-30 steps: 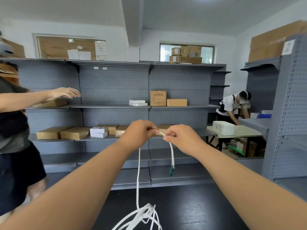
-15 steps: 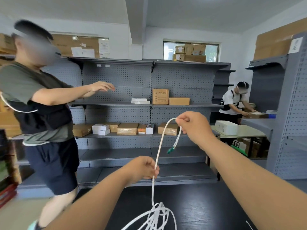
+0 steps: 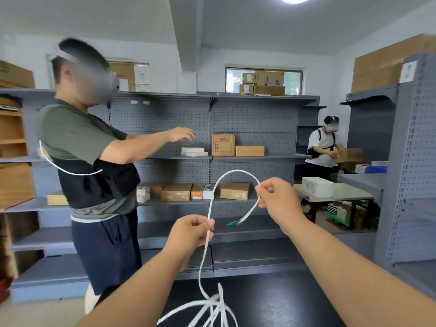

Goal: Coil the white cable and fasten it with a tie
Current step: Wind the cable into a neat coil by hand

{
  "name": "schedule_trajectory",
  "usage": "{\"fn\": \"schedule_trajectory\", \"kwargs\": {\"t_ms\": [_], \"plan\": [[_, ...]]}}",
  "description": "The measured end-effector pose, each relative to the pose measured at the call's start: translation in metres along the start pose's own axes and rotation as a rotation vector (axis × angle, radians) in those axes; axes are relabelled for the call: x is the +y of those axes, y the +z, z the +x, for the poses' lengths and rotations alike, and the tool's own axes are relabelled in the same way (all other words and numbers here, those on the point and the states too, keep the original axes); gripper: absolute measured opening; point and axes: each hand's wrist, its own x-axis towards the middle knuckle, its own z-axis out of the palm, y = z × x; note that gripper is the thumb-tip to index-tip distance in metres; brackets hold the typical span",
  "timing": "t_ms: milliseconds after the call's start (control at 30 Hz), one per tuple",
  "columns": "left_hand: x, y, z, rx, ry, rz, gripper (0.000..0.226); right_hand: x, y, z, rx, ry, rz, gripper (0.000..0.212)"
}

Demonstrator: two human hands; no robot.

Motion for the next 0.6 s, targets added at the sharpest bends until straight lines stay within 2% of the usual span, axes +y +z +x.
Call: {"fn": "schedule_trajectory", "kwargs": {"t_ms": [233,367,467,600], "plan": [[0.013,0.009,-0.003,0.045,0.049,-0.152,0.009,0.017,0.016,0.001,0.062,0.270,0.391,0.011],[0.014,0.011,0.001,0.080,0.048,-0.228,0.016,0.019,0.019,-0.004,0.078,0.372,0.548,0.010],[0.016,0.010,0.000,0.036,0.013,-0.268,0.021,0.022,0.017,-0.006,0.108,0.415,0.587,0.016],[0.015,0.008,-0.006,0.011,0.005,-0.162,0.019,0.024,0.013,-0.008,0.144,0.441,0.619,0.016]]}}
